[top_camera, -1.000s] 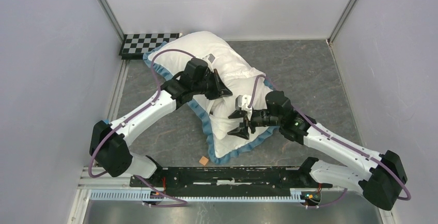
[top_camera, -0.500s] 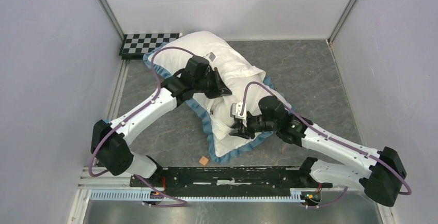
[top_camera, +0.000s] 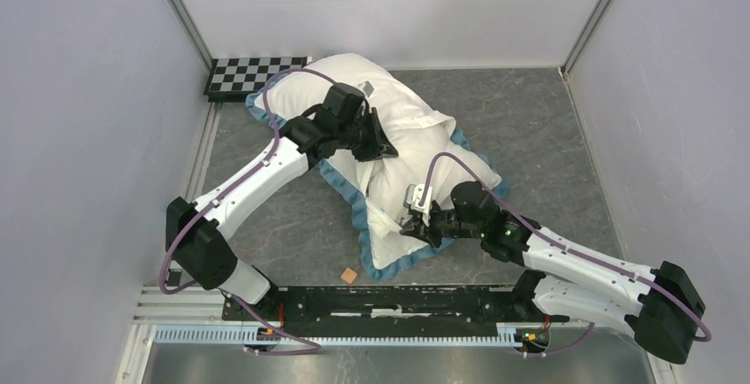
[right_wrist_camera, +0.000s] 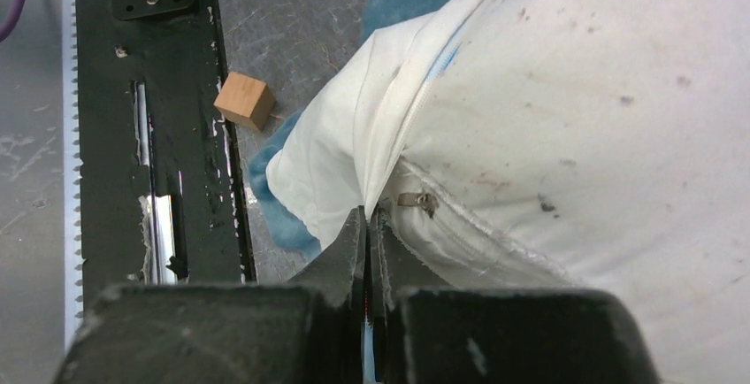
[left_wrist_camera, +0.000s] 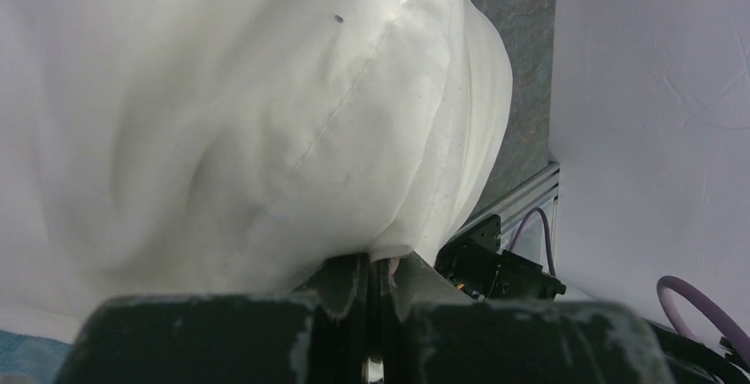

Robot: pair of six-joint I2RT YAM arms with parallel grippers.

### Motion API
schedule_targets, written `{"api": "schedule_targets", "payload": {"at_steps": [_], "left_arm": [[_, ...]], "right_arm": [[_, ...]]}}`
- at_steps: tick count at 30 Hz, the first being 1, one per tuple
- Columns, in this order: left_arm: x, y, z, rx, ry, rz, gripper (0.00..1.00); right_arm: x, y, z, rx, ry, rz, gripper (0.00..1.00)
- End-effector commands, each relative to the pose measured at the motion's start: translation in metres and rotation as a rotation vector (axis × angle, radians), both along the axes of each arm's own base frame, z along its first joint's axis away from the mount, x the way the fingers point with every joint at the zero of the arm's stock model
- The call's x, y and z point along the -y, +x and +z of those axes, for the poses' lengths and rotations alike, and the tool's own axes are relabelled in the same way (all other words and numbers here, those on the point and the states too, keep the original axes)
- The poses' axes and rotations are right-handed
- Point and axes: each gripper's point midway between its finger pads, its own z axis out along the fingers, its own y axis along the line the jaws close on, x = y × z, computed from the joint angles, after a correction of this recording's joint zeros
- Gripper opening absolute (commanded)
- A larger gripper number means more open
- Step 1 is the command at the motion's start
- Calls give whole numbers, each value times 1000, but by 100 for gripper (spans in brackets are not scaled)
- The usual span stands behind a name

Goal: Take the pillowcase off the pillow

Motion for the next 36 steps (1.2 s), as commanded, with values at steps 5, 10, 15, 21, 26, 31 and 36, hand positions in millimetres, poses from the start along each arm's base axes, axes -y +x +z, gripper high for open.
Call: {"api": "schedule_targets", "payload": {"at_steps": [5, 10, 15, 21, 26, 31, 36], "left_arm": [[-6, 66, 123, 294, -180, 113, 2], [-8, 70, 154, 330, -218, 128, 2], [-8, 65, 166, 318, -260, 119, 2], [-19, 40, 187, 326, -308, 77, 2], [-35, 22, 154, 299, -242, 90, 2], [-43, 16, 82, 213, -163, 106, 2], [-42, -1, 10, 98, -165, 88, 2]], "right_arm": [[16, -35, -62, -188, -124, -5, 0], [21, -23, -84, -204, -154, -109, 0], [26, -2, -95, -197, -128, -270, 0], [57, 30, -100, -121, -55, -537, 0], [74, 49, -89, -86, -23, -674, 16], [71, 56, -61, -37, 22, -667, 58], [77, 59, -16, -9, 103, -708, 61]]}}
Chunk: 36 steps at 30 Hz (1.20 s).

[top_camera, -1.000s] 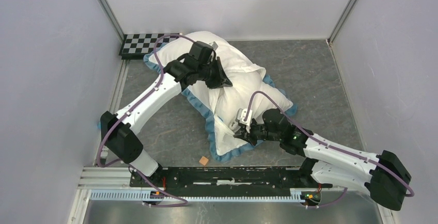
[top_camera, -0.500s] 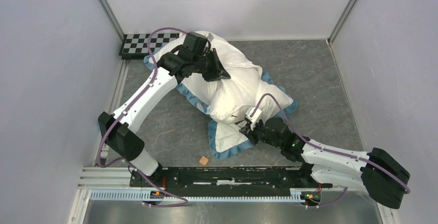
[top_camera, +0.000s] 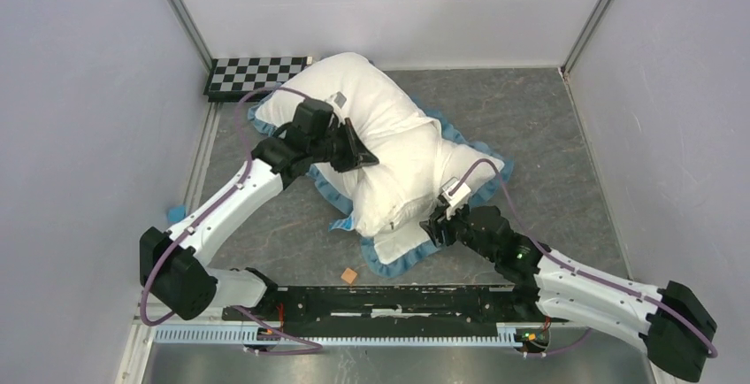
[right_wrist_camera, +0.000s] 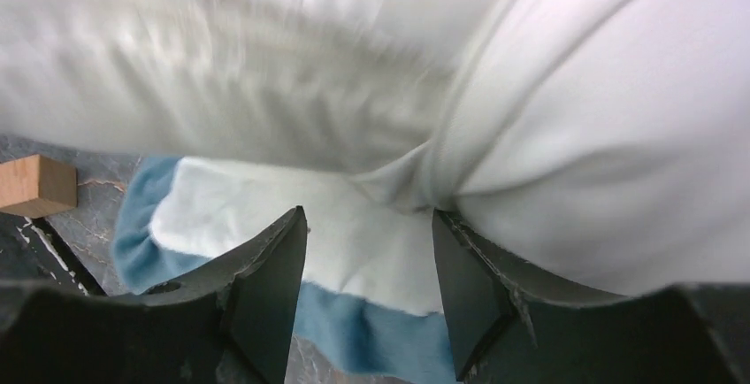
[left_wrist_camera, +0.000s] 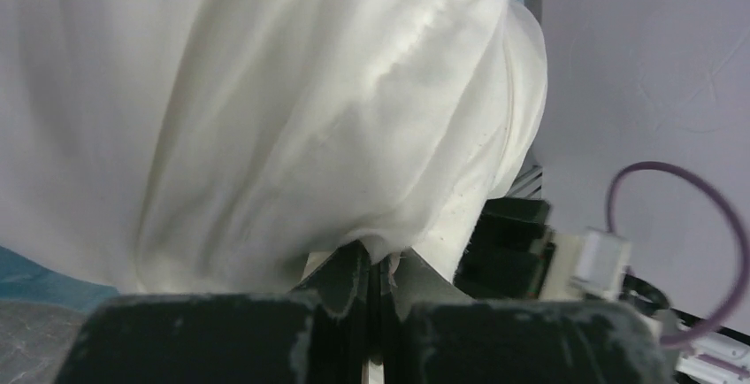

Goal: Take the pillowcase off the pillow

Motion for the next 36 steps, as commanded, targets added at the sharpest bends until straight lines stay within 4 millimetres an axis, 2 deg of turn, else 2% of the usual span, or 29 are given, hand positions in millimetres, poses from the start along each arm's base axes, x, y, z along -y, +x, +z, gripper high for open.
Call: {"api": "schedule_targets", "payload": {"at_steps": [1, 4, 6, 7, 13, 15, 22, 26, 36], "left_arm": [[0, 8, -16, 54, -87, 36, 2], [0, -1, -40, 9, -90, 21, 2], [1, -5, -48, -4, -98, 13, 2], [1, -5, -49, -6, -100, 9, 2], [3, -8, -58, -15, -88, -22, 2], [3, -9, -59, -14, -83, -31, 2], [-3, -13, -61, 4, -56, -31, 2], [-6, -13, -58, 19, -41, -27, 2], [-8, -14, -59, 25, -34, -26, 2]], "right_arm": [[17, 8, 42, 36, 38, -103, 62], [42, 15, 56, 48, 54, -245, 65], [57, 20, 60, 46, 40, -333, 66], [61, 22, 61, 45, 30, -363, 71], [70, 36, 78, 38, 10, -488, 90], [77, 43, 83, 46, 9, -562, 91], [56, 58, 98, 60, 44, -552, 91], [52, 65, 101, 80, 18, -549, 91], [24, 70, 120, 96, 73, -440, 91]]}}
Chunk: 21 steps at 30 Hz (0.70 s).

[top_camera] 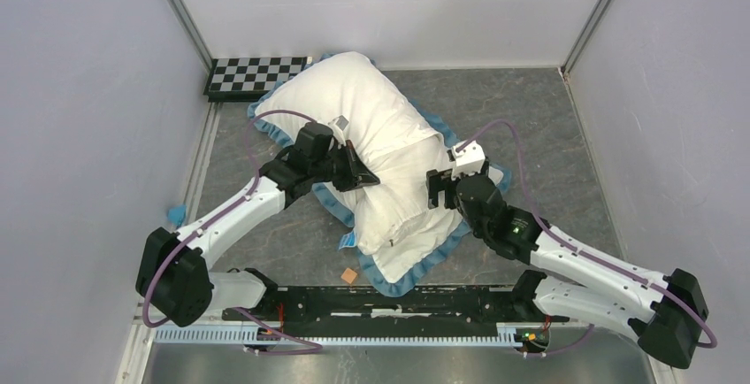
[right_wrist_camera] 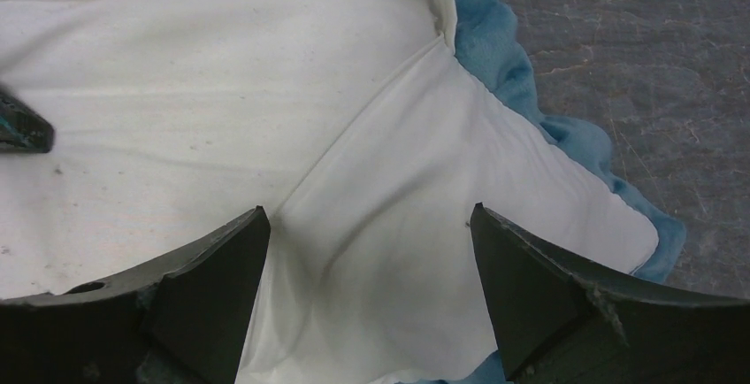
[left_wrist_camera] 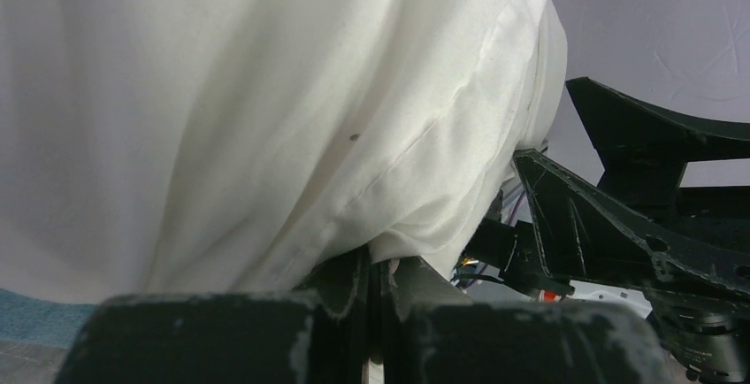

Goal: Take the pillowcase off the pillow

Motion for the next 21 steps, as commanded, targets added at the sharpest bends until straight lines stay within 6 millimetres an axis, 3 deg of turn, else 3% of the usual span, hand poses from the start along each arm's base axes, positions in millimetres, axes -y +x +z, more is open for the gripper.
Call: {"api": "schedule_targets", "payload": {"at_steps": [1, 5, 16, 18, 21], "left_arm": [[-9, 10, 10, 82, 13, 25, 2], [-10, 10, 11, 85, 12, 27, 2], [-13, 10, 17, 99, 14, 38, 2], [-14, 10, 18, 102, 18, 44, 2], [-18, 10, 19, 109, 29, 58, 2]], "right_arm": [[-18, 9, 44, 88, 103, 38, 91], [-5, 13, 43, 92, 81, -31, 91], [40, 15, -4, 7, -109, -183, 90], [53, 14, -10, -3, -148, -222, 84], [74, 10, -18, -10, -187, -275, 61]]}}
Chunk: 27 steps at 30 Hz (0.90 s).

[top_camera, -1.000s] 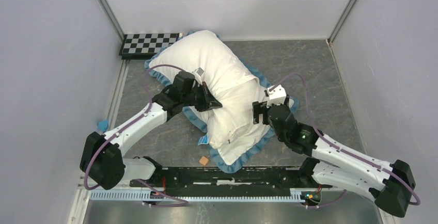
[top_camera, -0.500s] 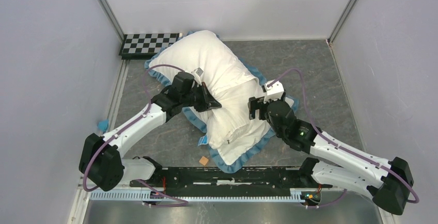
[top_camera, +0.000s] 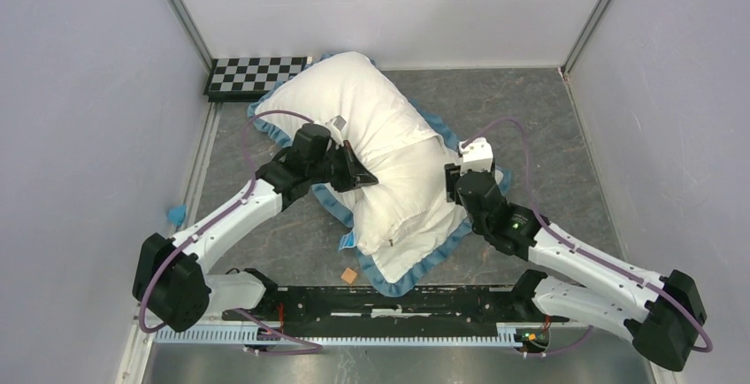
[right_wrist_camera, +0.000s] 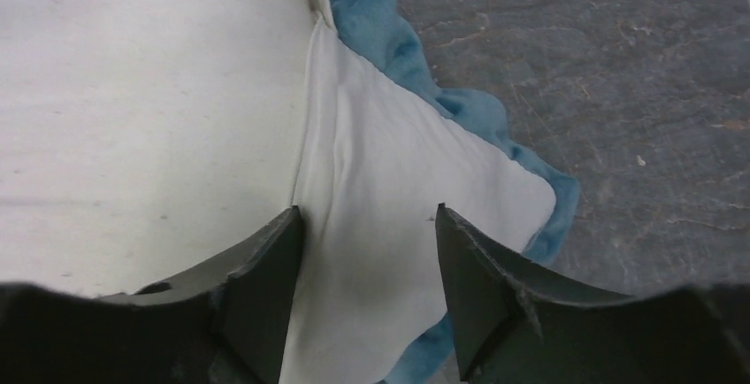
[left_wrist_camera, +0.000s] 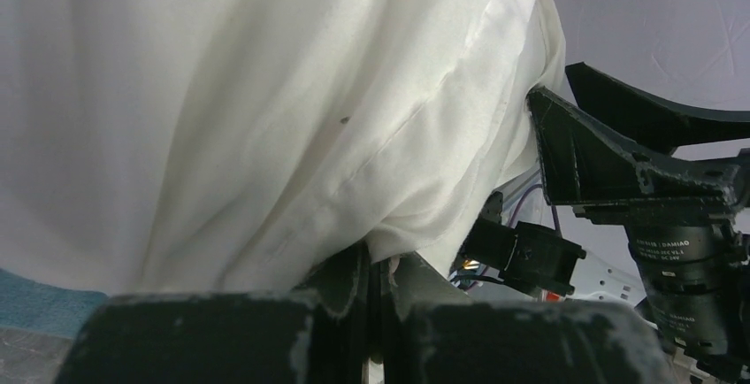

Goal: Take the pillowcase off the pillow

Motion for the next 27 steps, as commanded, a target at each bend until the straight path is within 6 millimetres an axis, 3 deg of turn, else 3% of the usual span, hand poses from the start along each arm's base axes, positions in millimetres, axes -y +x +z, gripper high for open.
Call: {"api": "schedule_targets", "payload": {"at_steps": [1, 2, 4, 5, 16, 19, 23, 27], "left_arm": [[-15, 12, 15, 96, 32, 55, 2], [-17, 13, 16, 100, 35, 61, 2], [-20, 14, 19, 109, 41, 79, 2], [-22, 14, 21, 111, 44, 91, 2], [-71, 21, 43, 152, 96, 300, 2], [-78, 19, 55, 187, 71, 315, 2], [-71, 13, 67, 222, 39, 254, 2], [-61, 9, 69, 228, 29, 173, 2]], "right_arm": [[45, -5, -16, -17, -101, -133, 51], [51, -7, -20, -22, -102, -142, 42], [59, -9, -29, -40, -85, -156, 7], [62, -9, -34, -59, -62, -155, 0], [109, -4, -71, -118, 73, -283, 0], [101, -3, -90, -170, 143, -232, 0], [87, 1, -107, -224, 233, -170, 0], [68, 12, -102, -213, 317, -75, 0]]}}
